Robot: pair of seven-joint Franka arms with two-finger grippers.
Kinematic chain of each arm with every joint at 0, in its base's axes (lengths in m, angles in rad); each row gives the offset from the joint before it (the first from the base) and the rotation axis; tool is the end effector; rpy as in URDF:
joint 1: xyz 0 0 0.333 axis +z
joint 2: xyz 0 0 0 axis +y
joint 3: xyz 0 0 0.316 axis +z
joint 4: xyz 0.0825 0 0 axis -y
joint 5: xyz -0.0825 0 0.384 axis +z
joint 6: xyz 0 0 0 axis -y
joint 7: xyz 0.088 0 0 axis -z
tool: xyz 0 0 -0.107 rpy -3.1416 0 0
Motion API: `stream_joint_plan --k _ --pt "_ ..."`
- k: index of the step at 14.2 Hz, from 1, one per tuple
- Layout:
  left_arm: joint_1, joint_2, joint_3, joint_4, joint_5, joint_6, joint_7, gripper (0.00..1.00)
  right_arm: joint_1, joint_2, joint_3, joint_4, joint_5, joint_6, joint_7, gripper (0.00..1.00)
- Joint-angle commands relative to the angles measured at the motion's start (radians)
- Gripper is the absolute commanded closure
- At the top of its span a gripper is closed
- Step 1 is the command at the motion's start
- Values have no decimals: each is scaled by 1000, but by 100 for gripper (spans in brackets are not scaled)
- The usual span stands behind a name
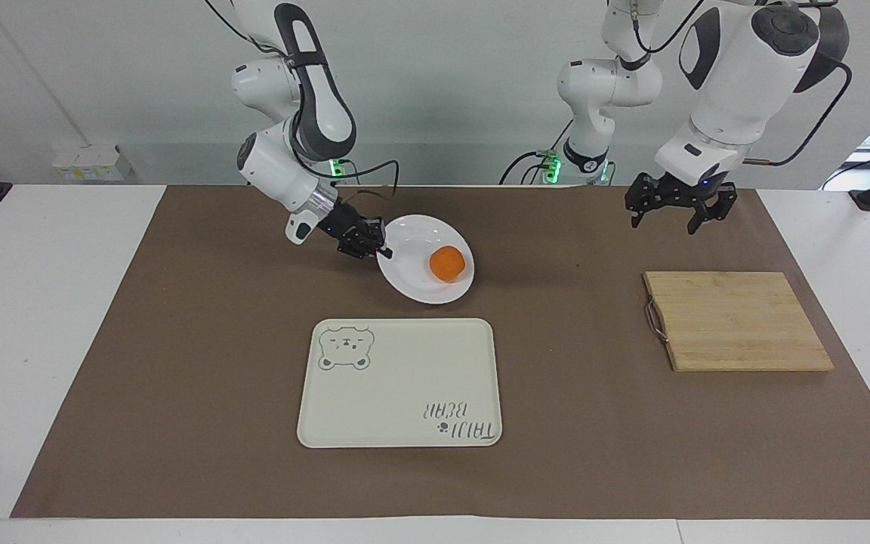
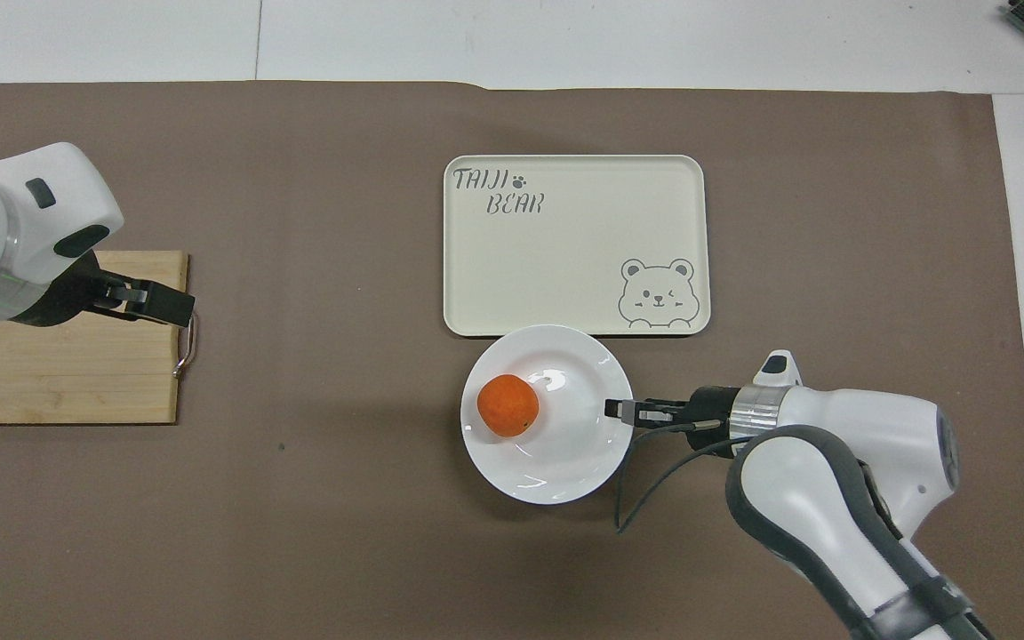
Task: Place orange and plate with both arms
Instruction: 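Slide the plate with the right gripper onto the bear tray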
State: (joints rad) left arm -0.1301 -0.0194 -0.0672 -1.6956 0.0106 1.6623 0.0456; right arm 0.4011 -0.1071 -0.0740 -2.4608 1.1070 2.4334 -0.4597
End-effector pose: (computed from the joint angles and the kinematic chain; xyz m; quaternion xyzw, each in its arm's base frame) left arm 0.5428 -0.1078 0.5840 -0.9925 0.1217 0.0065 0.0064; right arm 0.4499 0.1554 0.3449 -0.9316 0.0306 -0.0560 0.3579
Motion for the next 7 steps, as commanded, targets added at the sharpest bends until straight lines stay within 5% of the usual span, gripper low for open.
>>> stream_joint_plan --k 1,7 --pt "4 -16 -6 -7 -12 14 11 0 -10 9 -4 66 17 -49 -17 100" --pt "20 -17 9 -3 -11 14 4 0 -114 139 -10 286 30 -141 -19 100"
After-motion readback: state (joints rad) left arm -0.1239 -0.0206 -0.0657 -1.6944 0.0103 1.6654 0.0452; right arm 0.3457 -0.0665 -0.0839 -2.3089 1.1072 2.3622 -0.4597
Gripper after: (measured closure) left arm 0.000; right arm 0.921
